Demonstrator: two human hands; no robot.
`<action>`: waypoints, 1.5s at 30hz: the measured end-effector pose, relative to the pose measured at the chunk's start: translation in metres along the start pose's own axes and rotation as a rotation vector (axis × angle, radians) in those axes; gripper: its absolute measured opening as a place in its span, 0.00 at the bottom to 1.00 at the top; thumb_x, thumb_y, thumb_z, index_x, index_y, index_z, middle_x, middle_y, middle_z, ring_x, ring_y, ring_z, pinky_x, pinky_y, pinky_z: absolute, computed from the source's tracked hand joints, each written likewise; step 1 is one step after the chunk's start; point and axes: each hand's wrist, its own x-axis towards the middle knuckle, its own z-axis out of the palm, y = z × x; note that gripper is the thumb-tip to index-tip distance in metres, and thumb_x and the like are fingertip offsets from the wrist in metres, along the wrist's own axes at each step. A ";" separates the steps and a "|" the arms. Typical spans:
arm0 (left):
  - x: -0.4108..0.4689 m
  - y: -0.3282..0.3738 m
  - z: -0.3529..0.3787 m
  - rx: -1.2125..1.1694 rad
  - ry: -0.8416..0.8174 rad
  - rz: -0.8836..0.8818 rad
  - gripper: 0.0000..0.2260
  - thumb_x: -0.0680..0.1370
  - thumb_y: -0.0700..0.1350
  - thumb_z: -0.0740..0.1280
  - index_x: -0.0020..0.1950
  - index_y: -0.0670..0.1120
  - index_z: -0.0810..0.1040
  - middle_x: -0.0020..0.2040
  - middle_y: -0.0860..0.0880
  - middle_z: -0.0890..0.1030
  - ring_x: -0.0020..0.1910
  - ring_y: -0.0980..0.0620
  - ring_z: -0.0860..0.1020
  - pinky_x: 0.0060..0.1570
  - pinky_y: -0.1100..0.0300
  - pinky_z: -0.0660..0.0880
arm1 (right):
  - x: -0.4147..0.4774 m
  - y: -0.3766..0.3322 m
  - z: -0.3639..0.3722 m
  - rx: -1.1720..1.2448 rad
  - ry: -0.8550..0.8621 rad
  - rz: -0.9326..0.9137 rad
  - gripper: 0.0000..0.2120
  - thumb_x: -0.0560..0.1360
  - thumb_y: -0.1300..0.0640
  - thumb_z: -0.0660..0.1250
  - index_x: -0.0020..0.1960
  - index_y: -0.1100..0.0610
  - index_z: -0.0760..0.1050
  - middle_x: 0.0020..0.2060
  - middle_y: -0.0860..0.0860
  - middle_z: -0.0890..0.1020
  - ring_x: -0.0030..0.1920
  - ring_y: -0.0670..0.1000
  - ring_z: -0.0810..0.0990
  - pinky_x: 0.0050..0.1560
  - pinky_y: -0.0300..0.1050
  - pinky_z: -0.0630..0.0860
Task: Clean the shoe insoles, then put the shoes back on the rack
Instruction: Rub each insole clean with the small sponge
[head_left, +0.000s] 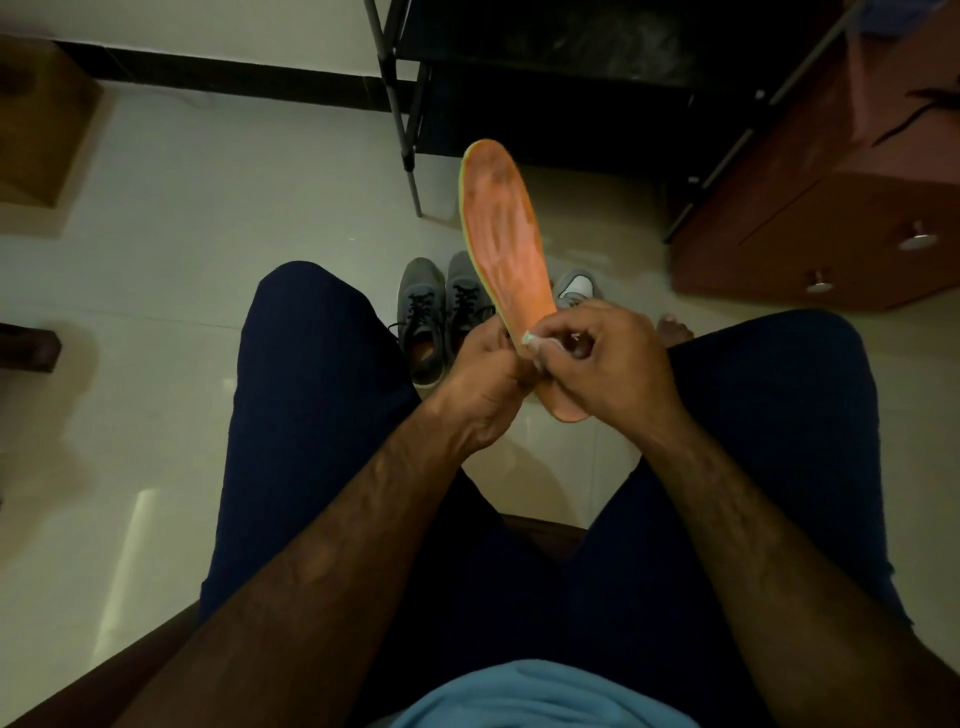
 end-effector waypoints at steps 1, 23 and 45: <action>0.001 0.000 0.000 0.012 0.007 -0.013 0.24 0.73 0.22 0.63 0.69 0.30 0.72 0.58 0.33 0.79 0.58 0.39 0.80 0.61 0.45 0.78 | 0.004 0.002 -0.002 -0.009 0.063 0.040 0.05 0.75 0.54 0.74 0.50 0.47 0.87 0.45 0.41 0.83 0.43 0.43 0.80 0.47 0.48 0.80; -0.003 0.000 0.005 0.021 -0.050 -0.017 0.23 0.70 0.22 0.62 0.65 0.30 0.74 0.55 0.36 0.79 0.54 0.42 0.81 0.52 0.52 0.79 | 0.007 -0.008 0.009 0.051 0.119 -0.033 0.07 0.76 0.52 0.74 0.53 0.49 0.86 0.45 0.44 0.83 0.42 0.44 0.80 0.47 0.45 0.81; -0.003 0.008 -0.001 -0.058 0.004 -0.089 0.29 0.73 0.19 0.54 0.72 0.35 0.71 0.61 0.35 0.79 0.64 0.37 0.78 0.66 0.41 0.76 | 0.010 0.010 -0.003 0.035 0.080 0.049 0.07 0.74 0.54 0.74 0.52 0.48 0.86 0.46 0.42 0.85 0.43 0.41 0.81 0.47 0.49 0.82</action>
